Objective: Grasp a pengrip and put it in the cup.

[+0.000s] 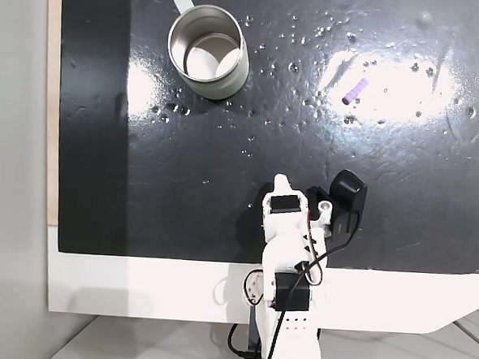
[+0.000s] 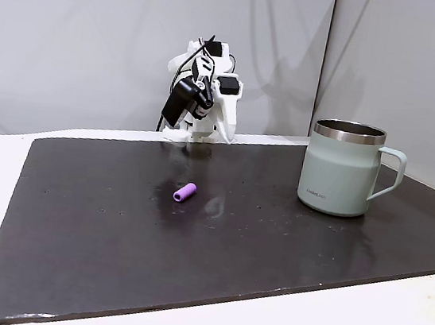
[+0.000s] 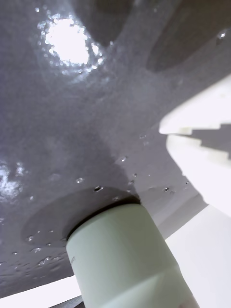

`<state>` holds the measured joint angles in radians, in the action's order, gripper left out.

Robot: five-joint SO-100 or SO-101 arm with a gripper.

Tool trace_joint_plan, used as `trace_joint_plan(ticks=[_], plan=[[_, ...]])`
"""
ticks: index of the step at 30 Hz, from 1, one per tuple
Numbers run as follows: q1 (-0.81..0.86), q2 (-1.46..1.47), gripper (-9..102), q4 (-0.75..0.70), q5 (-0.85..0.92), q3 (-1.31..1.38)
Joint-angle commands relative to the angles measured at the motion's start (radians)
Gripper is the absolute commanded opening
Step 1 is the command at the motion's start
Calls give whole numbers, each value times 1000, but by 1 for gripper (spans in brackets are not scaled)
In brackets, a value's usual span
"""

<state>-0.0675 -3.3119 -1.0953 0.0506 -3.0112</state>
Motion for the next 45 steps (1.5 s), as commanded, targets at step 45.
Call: trace_joint_plan(ticks=[45], plan=[[156,1628,0,382,192,1104]])
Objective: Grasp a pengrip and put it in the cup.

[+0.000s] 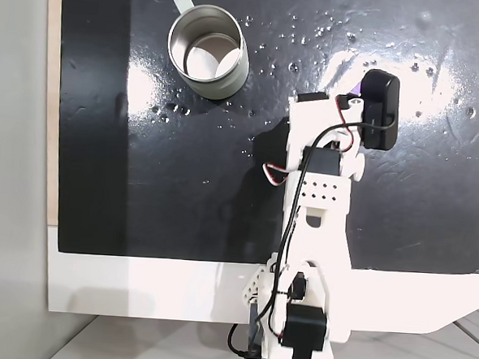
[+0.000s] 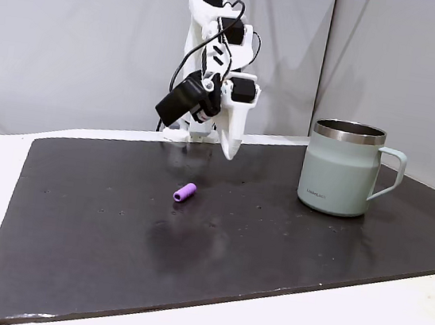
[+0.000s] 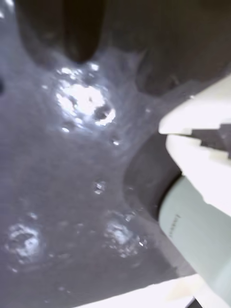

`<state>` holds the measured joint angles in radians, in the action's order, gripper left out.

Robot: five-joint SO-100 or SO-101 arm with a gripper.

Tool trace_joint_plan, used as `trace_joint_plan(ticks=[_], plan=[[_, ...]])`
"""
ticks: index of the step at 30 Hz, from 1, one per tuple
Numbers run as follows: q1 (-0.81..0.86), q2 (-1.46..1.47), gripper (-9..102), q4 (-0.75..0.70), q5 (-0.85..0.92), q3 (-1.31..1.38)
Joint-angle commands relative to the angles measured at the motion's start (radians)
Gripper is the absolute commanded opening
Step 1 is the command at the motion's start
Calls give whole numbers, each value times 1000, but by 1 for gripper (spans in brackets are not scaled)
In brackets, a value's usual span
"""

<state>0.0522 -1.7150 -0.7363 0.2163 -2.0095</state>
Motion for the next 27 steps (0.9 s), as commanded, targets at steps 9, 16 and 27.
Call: trace_joint_plan(ticks=[9,16,27], plan=[[61,101,4,9,126,195],[66,129,8,-6,268,252],[100,153,22,-57,555,281]])
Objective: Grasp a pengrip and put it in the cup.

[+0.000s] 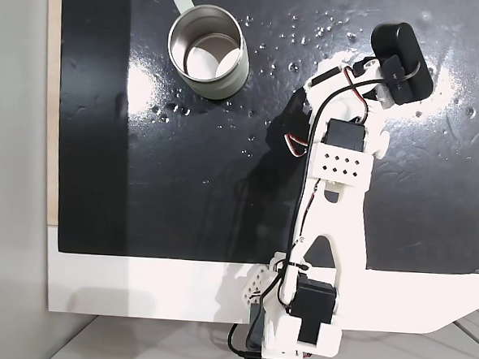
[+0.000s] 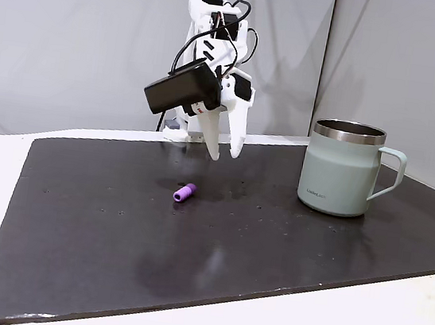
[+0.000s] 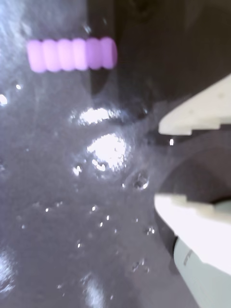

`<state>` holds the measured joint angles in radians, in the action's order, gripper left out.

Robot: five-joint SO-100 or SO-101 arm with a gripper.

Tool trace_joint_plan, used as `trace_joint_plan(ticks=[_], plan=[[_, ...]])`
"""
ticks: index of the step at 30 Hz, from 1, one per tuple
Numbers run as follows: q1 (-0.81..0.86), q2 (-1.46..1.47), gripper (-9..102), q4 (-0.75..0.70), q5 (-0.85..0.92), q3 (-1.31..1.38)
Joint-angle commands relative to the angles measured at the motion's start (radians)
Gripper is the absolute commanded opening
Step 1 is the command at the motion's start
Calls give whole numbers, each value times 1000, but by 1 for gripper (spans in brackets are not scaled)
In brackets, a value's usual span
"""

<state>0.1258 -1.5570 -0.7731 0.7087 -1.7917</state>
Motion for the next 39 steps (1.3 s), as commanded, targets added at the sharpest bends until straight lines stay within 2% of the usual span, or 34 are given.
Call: trace_joint_plan(ticks=[1,8,12,23,28,39], plan=[[34,-3,22,-25,87,63],[87,9,22,-83,279,89],[101,72,24,-221,353,215],[152,298,27,-471,476,517],[170,373,27,-511,491,592],[184,492,27,-503,485,667]])
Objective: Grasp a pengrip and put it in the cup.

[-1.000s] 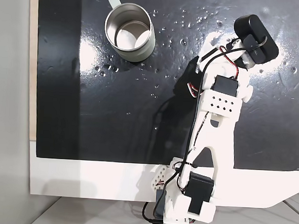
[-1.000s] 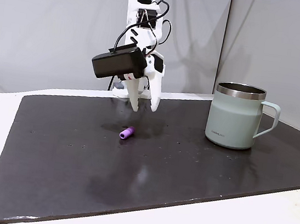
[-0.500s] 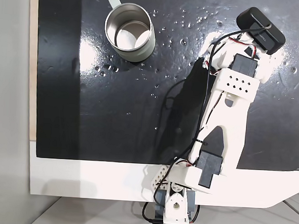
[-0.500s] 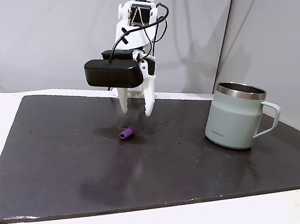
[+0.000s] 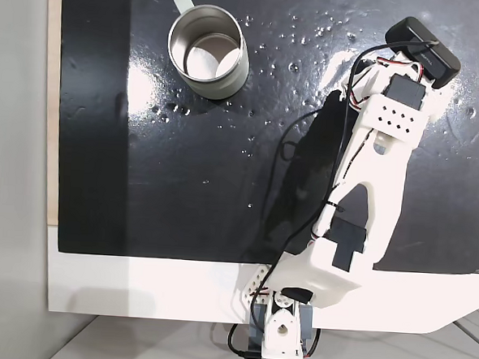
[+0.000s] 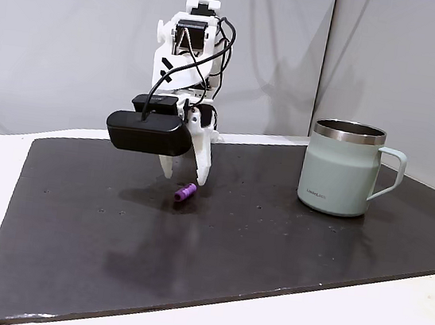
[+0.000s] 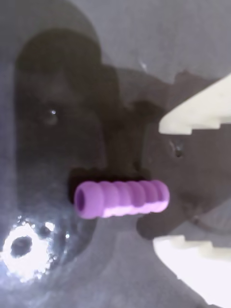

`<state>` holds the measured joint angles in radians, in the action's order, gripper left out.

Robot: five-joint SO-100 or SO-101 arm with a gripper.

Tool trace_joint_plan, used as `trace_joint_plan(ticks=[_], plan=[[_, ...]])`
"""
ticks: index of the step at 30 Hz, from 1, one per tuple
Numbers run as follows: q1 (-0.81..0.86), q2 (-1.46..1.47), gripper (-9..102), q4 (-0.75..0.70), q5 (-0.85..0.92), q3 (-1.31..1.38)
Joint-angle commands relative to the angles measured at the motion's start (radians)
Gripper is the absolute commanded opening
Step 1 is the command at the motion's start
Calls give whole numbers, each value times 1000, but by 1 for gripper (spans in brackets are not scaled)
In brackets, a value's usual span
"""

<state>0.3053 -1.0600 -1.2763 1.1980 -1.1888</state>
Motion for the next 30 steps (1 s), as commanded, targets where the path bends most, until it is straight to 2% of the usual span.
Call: trace_joint_plan(ticks=[1,11,16,20,24,30], plan=[[3,5,27,3,-6,64],[-26,64,24,0,-38,23],[-8,115,22,-11,-38,84],[5,160,17,-44,-38,150],[9,183,5,-61,-38,192],[9,209,1,-92,-38,233]])
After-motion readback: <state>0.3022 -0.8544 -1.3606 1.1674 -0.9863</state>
